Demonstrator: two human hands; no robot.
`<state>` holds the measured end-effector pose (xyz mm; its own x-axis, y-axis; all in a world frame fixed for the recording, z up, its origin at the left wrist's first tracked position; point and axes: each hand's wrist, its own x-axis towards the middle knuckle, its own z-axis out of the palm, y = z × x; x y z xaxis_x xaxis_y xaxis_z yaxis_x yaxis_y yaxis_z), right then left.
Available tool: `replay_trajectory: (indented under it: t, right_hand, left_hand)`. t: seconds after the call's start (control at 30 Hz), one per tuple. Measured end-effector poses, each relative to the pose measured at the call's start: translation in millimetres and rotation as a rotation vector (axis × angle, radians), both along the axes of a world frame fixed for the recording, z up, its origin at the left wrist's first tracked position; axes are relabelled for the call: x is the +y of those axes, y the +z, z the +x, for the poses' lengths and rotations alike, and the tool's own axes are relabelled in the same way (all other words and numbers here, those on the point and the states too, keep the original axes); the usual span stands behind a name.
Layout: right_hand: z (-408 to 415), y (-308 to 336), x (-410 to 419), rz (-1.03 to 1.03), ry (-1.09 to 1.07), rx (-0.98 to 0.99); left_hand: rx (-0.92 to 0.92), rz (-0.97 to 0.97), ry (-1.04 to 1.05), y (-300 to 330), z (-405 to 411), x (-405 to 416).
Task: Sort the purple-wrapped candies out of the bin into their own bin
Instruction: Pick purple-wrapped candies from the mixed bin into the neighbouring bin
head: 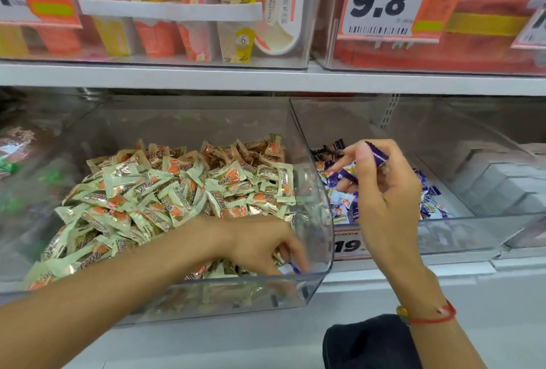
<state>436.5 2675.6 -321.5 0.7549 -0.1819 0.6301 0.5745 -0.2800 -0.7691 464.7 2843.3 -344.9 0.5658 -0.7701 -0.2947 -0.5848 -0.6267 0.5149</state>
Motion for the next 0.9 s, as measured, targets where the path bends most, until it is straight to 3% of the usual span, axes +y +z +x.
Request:
replay_trajectory:
  t: [0.27, 0.37, 0.47, 0.6, 0.73, 0.83, 0.9]
  right_hand:
    - [5, -6, -11, 0.001, -0.055, 0.102]
    - [3, -7, -10, -0.043, -0.044, 0.095]
    - [-1, -8, -10, -0.093, -0.025, 0.094]
    - [1, -10, -9, -0.132, 0.040, 0.111]
    - [6, -11, -12, -0.181, -0.070, 0.140]
    - [22, -9, -26, -0.381, -0.317, 0.113]
    - [37, -14, -39, -0.670, -0.323, 0.228]
  left_hand:
    - [-0.435, 0.239, -0.095, -6, 1, 5]
    - [-0.419, 0.167, -0.005, -10, 2, 20]
    - [-0.321, 0.007, 0.162, -10, 1, 35]
    - [-0.104, -0.343, 0.438, 2, -6, 45]
    - [0.035, -0.666, 0.598, 25, -16, 47]
    - [0.054, -0.791, 0.603, 45, -20, 43]
    - [0.043, -0.825, 0.596, 53, -22, 39]
